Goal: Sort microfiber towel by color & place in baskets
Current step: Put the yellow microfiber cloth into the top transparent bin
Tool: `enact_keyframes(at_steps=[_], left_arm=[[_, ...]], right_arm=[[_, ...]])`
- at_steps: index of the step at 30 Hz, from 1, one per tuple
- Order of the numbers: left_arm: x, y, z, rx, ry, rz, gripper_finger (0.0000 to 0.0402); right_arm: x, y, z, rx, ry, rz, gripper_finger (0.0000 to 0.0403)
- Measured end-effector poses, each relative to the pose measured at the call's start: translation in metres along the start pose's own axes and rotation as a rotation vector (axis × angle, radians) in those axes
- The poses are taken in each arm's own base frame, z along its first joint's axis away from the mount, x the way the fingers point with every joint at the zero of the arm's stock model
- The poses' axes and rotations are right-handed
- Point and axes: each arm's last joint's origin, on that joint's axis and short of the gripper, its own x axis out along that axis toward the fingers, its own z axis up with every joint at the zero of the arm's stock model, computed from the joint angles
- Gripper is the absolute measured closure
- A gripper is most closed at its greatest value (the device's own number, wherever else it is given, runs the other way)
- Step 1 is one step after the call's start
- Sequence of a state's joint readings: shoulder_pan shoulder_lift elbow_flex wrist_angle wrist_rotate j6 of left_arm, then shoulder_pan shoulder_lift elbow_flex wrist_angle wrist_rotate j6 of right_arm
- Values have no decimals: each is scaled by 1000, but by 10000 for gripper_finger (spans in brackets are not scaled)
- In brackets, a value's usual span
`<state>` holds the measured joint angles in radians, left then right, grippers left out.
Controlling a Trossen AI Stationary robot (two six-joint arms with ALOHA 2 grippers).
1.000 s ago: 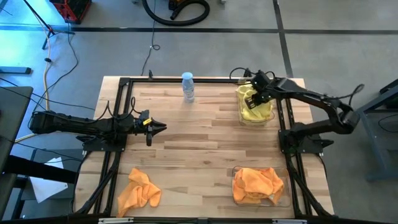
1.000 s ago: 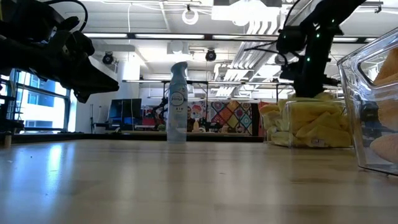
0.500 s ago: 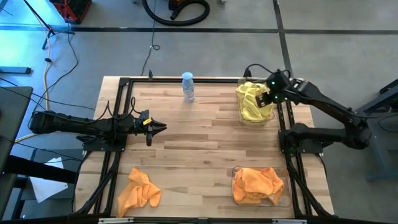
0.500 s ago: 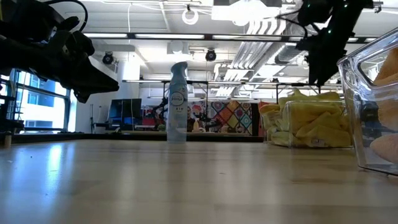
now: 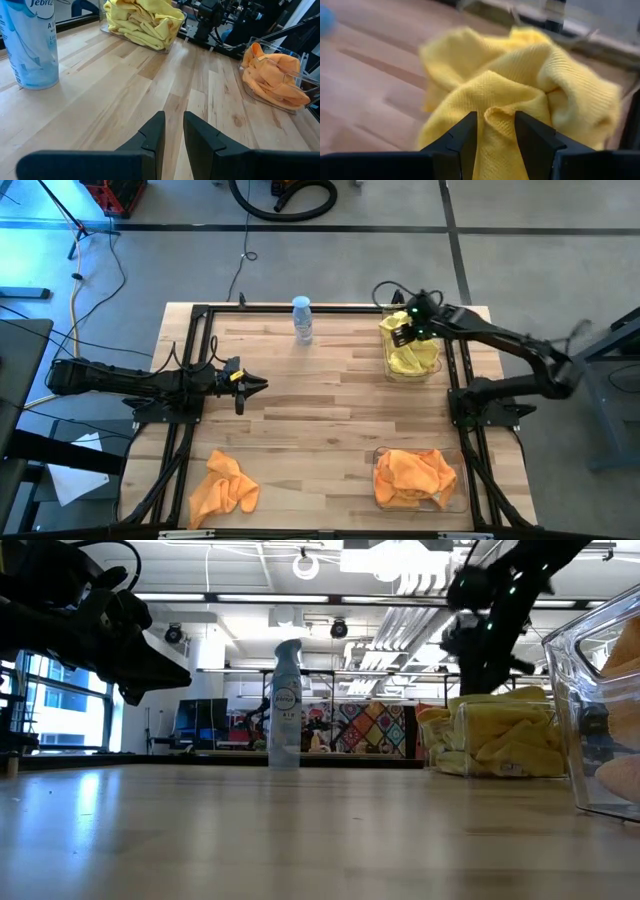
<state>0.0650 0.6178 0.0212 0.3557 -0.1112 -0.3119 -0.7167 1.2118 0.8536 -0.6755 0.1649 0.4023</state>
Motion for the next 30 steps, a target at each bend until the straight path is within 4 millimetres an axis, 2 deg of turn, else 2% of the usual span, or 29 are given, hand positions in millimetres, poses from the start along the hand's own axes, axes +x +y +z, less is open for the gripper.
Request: enact_keyframes(at_steps=[7,9,12,16,23,27,30], left_arm=[[0,0,0,0,0,0,346],[0,0,0,0,0,0,346],[0,0,0,0,0,0,346],[0,0,0,0,0,0,346],[0,0,0,-9,0,0,346],[0,0,0,-10,0,0,346],[0,0,0,-10,0,0,346]], right_arm=[[56,3,-5,-52,194,-94,274],[62,5,-4,-63,205,-99,274],[62,5,-4,-60,207,-98,274],[41,4,2,-52,185,-74,274],[-19,-1,15,-21,109,-34,274],[-48,-6,10,43,102,-33,274],[-58,-9,-1,85,135,-45,274]])
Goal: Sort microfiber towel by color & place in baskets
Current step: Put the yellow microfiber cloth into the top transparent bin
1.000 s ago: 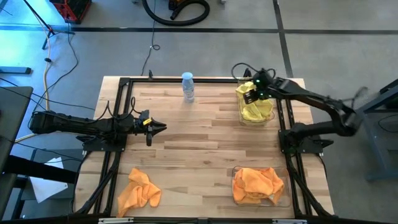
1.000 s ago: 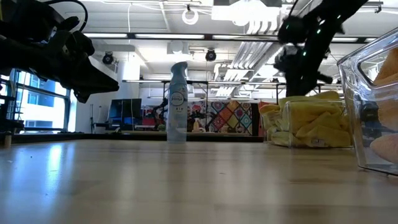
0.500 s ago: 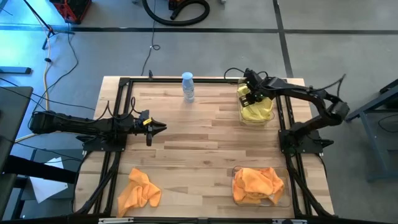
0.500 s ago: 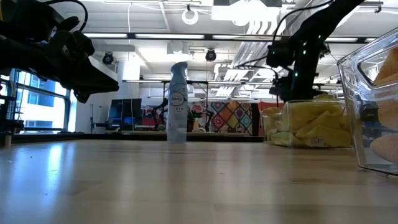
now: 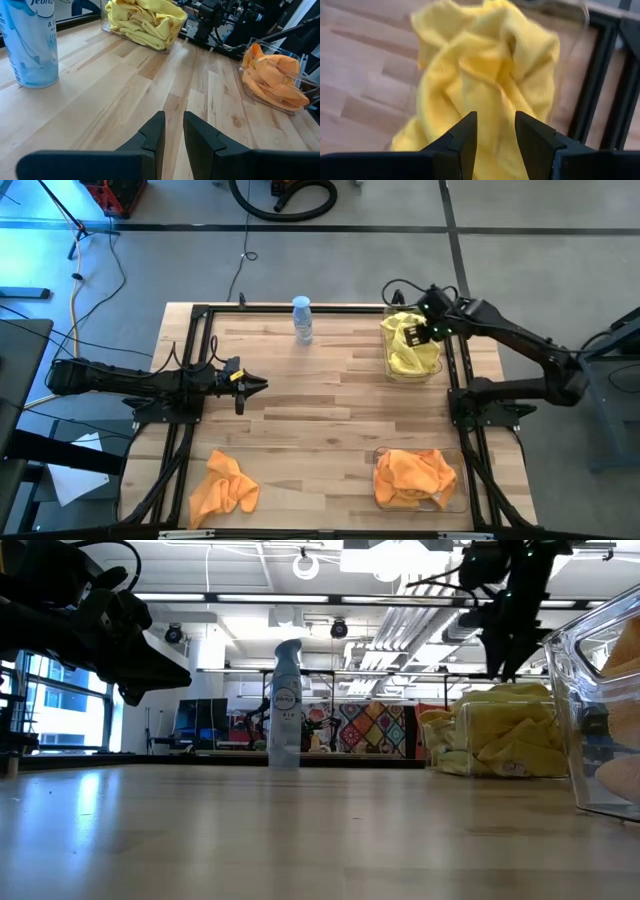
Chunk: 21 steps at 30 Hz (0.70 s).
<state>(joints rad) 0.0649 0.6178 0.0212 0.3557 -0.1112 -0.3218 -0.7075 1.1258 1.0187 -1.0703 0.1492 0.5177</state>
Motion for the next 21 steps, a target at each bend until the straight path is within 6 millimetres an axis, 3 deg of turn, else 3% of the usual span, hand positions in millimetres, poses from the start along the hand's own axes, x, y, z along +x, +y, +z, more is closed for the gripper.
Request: enact_keyframes(at_steps=[4,13,17,21], left_arm=[[0,0,0,0,0,0,346],[0,0,0,0,0,0,346],[0,0,0,-5,0,0,346],[0,0,0,-9,0,0,346]], right_arm=[[13,1,-18,14,58,-17,274],[79,10,-50,4,61,13,274],[78,11,-48,-26,69,15,274],[53,13,-37,-56,60,22,274]])
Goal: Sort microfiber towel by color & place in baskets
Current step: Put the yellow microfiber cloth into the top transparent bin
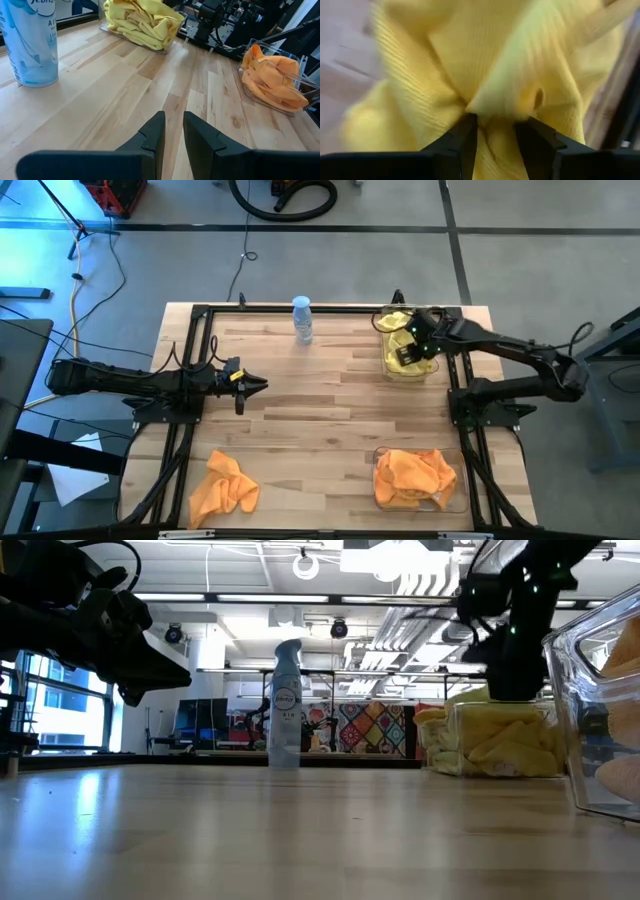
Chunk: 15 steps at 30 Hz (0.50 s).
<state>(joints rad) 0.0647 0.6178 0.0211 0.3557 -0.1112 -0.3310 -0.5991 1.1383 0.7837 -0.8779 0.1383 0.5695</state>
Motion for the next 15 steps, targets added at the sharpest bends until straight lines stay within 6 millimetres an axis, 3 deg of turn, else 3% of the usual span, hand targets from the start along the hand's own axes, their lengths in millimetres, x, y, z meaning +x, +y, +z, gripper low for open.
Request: enact_keyframes(at_steps=[4,9,12,15], left_arm=[[0,0,0,0,0,0,346],[0,0,0,18,-1,2,346],[0,0,0,19,-2,5,346],[0,0,0,18,-2,6,346]], right_arm=[[-36,0,10,-15,-26,9,274],[-73,-2,22,-24,-183,-13,274],[-80,-1,31,-17,-283,-39,274],[-72,2,43,-13,-331,-12,274]])
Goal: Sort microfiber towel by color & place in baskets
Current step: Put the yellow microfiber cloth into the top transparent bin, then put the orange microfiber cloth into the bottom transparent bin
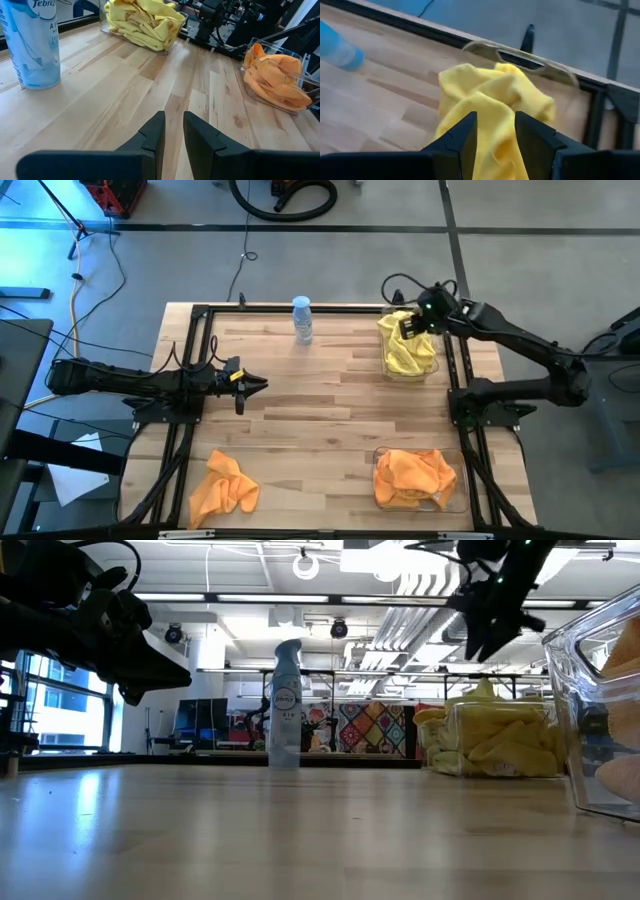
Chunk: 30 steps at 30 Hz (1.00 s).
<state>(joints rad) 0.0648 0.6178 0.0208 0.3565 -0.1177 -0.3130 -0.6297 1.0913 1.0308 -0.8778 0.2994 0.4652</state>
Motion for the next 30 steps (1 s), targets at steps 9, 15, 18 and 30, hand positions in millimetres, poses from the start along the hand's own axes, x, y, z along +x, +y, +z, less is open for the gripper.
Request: enact_keyframes(at_steps=[9,15,18,30], left_arm=[[0,0,0,1,1,0,346],[0,1,-3,4,26,8,346],[0,2,-5,7,54,18,346],[0,2,-5,10,50,41,346]], right_arm=[[89,5,-4,-7,246,-128,274],[136,6,-15,-70,416,-167,274],[142,5,-16,-75,431,-175,274],[61,-7,0,-36,256,-71,274]])
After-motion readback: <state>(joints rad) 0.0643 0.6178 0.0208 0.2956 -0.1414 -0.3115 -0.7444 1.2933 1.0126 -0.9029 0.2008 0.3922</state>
